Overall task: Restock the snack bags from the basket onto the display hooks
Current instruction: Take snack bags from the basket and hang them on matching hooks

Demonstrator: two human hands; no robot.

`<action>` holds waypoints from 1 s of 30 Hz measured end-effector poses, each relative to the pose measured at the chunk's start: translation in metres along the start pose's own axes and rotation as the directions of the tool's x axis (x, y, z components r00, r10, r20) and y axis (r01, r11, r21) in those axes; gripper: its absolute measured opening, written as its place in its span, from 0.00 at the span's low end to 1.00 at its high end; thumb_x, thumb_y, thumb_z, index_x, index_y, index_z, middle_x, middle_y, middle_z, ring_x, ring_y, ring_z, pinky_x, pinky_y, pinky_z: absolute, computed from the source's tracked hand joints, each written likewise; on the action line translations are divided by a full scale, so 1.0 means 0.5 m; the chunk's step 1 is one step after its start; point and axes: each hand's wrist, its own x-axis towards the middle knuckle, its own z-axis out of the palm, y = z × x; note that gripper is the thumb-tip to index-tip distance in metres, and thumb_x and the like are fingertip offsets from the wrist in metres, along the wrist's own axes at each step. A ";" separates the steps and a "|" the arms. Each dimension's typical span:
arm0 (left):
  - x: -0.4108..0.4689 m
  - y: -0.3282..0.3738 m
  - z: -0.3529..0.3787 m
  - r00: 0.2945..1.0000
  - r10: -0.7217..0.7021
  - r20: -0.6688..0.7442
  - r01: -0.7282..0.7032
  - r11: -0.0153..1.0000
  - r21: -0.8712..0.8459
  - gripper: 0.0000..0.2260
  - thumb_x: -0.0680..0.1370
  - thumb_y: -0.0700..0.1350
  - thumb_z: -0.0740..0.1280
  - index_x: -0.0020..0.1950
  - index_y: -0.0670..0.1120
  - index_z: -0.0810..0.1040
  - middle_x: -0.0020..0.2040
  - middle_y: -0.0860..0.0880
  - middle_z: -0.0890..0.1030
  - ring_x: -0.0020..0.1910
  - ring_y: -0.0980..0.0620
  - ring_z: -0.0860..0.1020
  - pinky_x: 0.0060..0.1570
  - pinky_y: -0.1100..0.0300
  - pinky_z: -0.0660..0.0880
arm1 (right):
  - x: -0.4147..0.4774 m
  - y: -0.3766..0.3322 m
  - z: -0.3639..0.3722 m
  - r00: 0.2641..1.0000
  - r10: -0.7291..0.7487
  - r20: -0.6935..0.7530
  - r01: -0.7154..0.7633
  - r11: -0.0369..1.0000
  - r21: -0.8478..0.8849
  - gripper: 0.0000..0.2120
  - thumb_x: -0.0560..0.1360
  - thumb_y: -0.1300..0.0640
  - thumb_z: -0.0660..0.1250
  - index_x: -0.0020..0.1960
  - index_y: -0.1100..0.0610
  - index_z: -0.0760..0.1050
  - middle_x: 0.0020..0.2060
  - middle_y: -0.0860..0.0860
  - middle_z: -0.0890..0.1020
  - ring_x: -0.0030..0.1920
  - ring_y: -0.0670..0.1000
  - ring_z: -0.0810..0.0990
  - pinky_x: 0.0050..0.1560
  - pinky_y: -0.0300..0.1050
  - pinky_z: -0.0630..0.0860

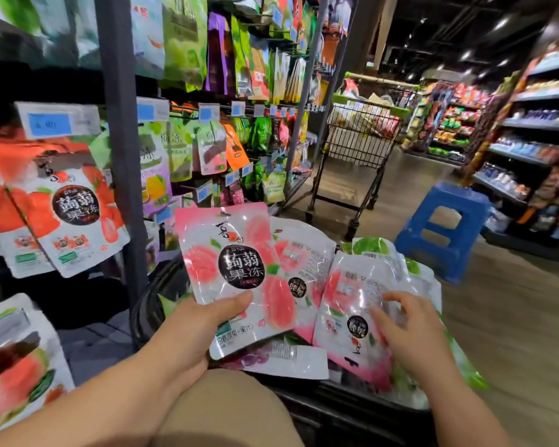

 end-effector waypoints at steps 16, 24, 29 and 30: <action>-0.013 0.003 0.000 0.999 -0.051 0.006 0.050 0.997 0.054 0.18 0.63 0.40 0.73 0.51 0.37 0.83 0.48 0.36 0.85 0.50 0.34 0.83 0.55 0.42 0.78 | 0.070 -0.049 0.014 0.996 0.002 0.092 0.017 0.977 -0.210 0.51 0.63 0.32 0.75 0.77 0.47 0.57 0.74 0.51 0.65 0.74 0.56 0.59 0.71 0.57 0.62; -0.009 0.002 -0.001 0.998 -0.061 0.014 0.060 0.995 0.078 0.19 0.62 0.40 0.74 0.51 0.37 0.83 0.47 0.36 0.85 0.49 0.35 0.83 0.52 0.44 0.79 | 0.170 -0.081 0.024 0.988 -0.020 0.156 0.026 0.999 -0.042 0.15 0.72 0.43 0.73 0.49 0.51 0.73 0.44 0.47 0.78 0.47 0.51 0.78 0.42 0.46 0.73; -0.009 0.001 -0.004 0.999 -0.050 0.004 0.049 0.996 0.070 0.19 0.61 0.41 0.75 0.51 0.38 0.84 0.48 0.36 0.85 0.49 0.36 0.84 0.55 0.43 0.78 | 0.186 -0.099 0.010 1.000 0.011 -0.020 -0.007 0.987 0.160 0.10 0.78 0.51 0.68 0.43 0.56 0.74 0.37 0.51 0.75 0.38 0.50 0.72 0.36 0.45 0.67; -0.008 0.000 -0.004 0.999 -0.043 -0.005 0.043 0.997 0.064 0.18 0.62 0.41 0.75 0.50 0.38 0.84 0.47 0.37 0.85 0.48 0.36 0.84 0.53 0.44 0.79 | 0.189 -0.101 0.007 0.997 0.043 -0.064 -0.030 0.982 0.187 0.11 0.78 0.51 0.67 0.43 0.57 0.74 0.37 0.51 0.75 0.37 0.49 0.71 0.35 0.44 0.65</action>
